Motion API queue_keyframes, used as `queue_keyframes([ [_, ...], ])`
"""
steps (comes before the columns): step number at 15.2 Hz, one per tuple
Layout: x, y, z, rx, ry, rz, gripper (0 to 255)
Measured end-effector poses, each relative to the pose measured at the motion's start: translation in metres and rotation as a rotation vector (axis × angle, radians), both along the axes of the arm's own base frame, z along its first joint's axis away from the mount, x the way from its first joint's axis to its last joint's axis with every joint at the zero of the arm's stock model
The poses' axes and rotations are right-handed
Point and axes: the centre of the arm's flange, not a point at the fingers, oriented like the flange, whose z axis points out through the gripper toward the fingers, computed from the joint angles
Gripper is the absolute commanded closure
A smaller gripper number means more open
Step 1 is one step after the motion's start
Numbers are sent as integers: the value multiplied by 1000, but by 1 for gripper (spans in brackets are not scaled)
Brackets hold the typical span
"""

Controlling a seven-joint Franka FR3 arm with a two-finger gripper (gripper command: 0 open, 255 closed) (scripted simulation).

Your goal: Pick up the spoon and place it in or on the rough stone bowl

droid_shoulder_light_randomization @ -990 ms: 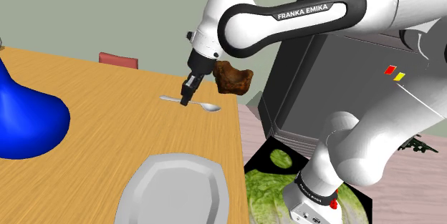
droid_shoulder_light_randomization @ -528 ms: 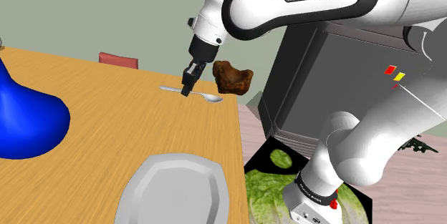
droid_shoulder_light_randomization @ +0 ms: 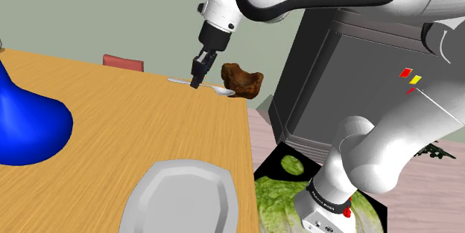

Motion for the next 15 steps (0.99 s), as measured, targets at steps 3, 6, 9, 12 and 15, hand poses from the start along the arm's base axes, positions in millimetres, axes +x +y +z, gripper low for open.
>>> queue_keyframes([
  [3,10,-29,3,0,0,-1,255],
  [6,21,-69,3,0,0,-1,255],
  [9,37,-107,5,0,0,-1,255],
  [12,47,-143,8,0,0,-1,255],
  [15,57,-182,8,0,0,-1,255],
])
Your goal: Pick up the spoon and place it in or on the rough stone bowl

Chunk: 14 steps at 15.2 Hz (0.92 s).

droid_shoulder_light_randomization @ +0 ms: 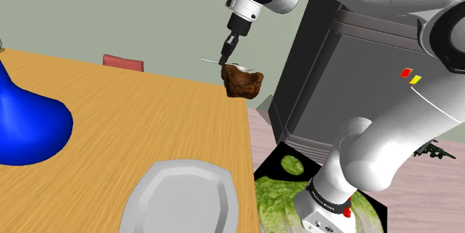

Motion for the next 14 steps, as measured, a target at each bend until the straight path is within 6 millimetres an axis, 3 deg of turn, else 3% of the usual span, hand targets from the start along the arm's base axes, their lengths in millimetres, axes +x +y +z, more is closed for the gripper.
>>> queue_keyframes([
  [14,58,-173,5,0,1,0,255],
])
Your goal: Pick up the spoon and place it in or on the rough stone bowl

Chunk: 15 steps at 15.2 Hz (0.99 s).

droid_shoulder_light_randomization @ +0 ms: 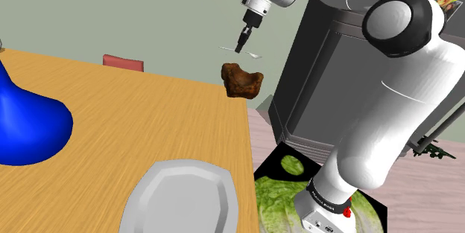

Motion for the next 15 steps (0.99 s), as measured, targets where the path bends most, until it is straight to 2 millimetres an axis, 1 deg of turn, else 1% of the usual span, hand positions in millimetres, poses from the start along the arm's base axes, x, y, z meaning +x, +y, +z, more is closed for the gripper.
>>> queue_keyframes([
  [1,4,-16,1,0,0,0,255],
  [2,7,-25,-2,0,0,0,255],
  [3,9,-29,-5,0,0,0,255],
  [7,11,-34,-25,0,0,2,255],
  [15,11,-33,-67,-1,0,2,255],
])
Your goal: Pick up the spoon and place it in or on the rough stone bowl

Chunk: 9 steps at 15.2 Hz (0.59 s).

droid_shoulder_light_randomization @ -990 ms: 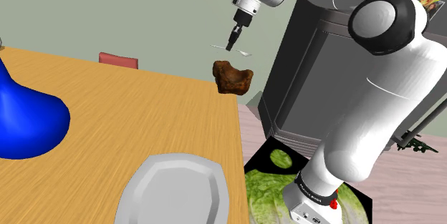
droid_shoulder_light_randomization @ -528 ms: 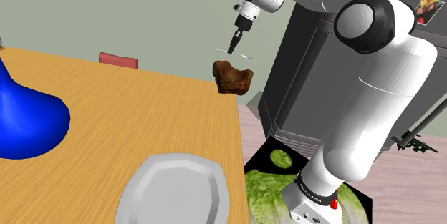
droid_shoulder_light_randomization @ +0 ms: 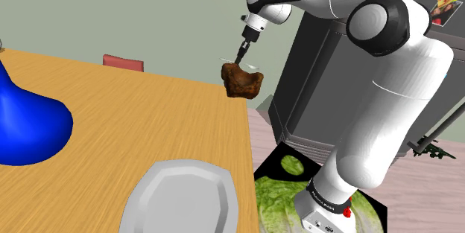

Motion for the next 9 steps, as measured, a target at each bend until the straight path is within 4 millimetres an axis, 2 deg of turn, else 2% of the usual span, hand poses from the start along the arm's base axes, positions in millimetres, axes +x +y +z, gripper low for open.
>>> queue_keyframes([
  [3,0,1,-12,0,0,0,255],
  [8,0,0,-14,0,0,0,255],
  [9,0,0,-14,0,0,0,0],
])
